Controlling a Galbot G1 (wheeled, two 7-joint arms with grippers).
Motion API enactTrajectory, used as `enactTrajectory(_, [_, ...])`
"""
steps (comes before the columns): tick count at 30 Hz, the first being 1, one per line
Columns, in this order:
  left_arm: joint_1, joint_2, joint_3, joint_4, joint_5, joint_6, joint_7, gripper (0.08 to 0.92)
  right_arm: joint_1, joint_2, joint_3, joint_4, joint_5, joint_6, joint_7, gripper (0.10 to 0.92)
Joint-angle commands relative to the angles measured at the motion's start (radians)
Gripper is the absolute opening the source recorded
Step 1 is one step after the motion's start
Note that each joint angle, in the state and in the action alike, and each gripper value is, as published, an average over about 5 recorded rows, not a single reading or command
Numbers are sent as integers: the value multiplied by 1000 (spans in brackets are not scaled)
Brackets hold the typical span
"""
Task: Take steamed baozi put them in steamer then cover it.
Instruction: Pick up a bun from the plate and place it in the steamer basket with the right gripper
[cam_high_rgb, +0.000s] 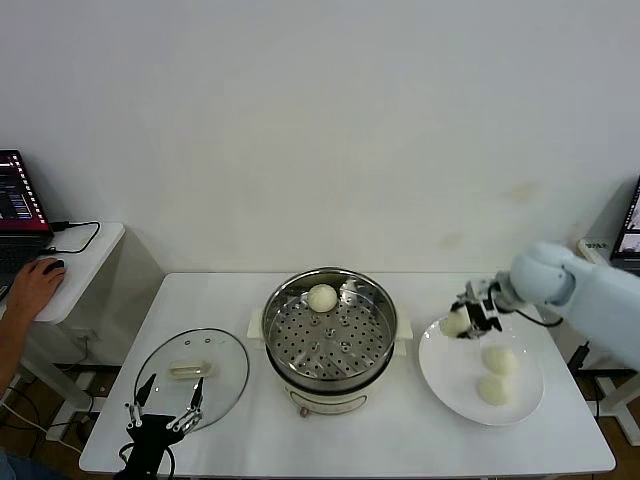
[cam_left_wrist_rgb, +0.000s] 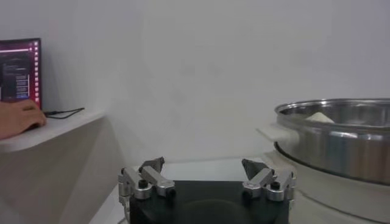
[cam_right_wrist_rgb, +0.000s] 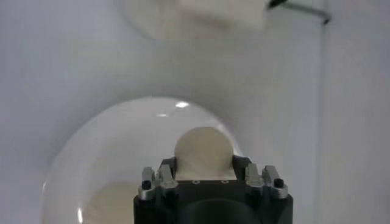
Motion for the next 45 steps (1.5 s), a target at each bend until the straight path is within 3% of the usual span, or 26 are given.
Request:
enactTrajectory(1, [-3,2,1,-2,0,2,0,823,523,168,-240,53,236,-130,-3,577])
enactTrajectory(9, [-13,-12,-4,-4,2,5,-1,823,455,368,-245,63,404,-247,75,585])
enactTrajectory(23, [-18,-26,-11,-12,5,12,0,823,262,654,-235,-20,524,-373,231,594])
enactTrajectory(45, [-32,-26,-12,13,5,5,0,823,123,745,-241,-147,452,-390,264,594])
